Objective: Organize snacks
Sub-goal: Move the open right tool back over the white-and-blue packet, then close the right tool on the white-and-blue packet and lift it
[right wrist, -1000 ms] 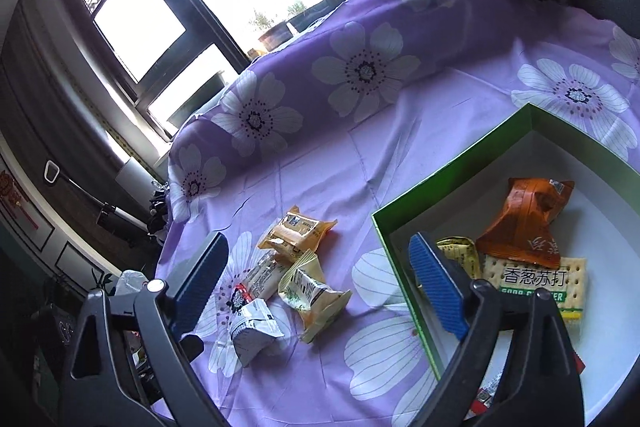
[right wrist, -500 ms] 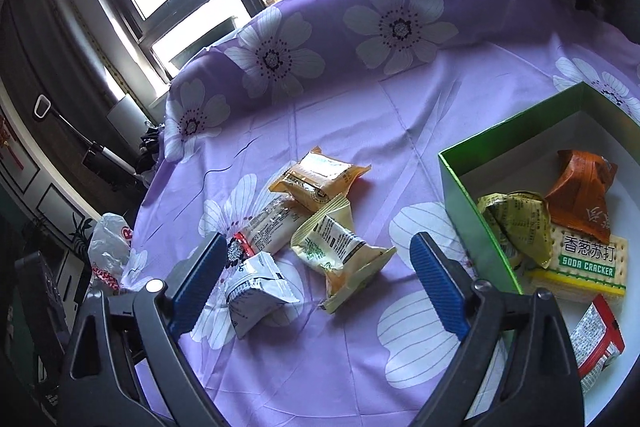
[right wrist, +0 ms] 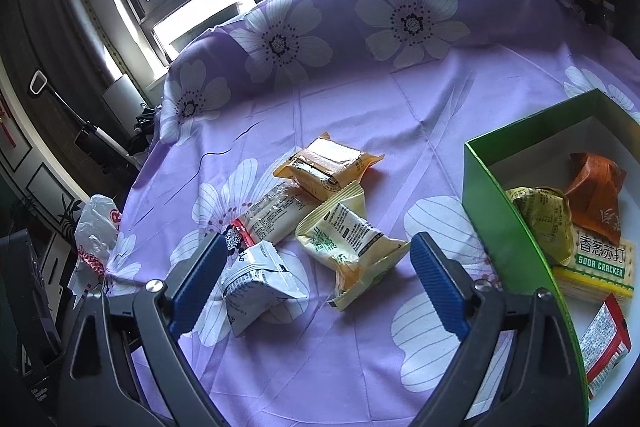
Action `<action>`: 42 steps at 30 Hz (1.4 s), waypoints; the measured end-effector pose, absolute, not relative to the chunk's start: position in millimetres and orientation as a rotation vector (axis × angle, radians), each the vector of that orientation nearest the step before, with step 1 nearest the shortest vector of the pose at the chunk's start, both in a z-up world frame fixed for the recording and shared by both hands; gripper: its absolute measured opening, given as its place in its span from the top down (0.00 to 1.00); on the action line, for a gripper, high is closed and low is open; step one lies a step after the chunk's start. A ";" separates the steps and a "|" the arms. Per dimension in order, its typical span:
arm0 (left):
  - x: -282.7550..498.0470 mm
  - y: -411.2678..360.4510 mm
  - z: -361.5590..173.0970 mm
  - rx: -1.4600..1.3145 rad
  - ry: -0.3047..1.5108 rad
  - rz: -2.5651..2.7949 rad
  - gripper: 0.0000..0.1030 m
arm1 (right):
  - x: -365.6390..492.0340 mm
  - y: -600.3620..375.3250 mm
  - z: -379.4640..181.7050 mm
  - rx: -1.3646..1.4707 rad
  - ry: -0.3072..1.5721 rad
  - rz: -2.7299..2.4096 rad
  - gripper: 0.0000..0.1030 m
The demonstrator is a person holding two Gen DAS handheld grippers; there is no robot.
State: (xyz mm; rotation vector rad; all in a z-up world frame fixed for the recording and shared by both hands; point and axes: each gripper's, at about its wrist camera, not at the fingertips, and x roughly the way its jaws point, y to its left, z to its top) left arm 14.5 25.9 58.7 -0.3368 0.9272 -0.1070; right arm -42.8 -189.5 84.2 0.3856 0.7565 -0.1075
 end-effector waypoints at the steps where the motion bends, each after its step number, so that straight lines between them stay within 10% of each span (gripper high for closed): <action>1: 15.9 25.3 57.4 -0.330 0.934 -0.104 0.27 | -42.4 -188.1 83.5 0.385 0.757 -0.102 0.09; 42: 32.8 19.8 34.9 -0.486 1.076 -0.201 0.27 | 37.5 -156.1 74.4 0.396 0.970 0.138 0.20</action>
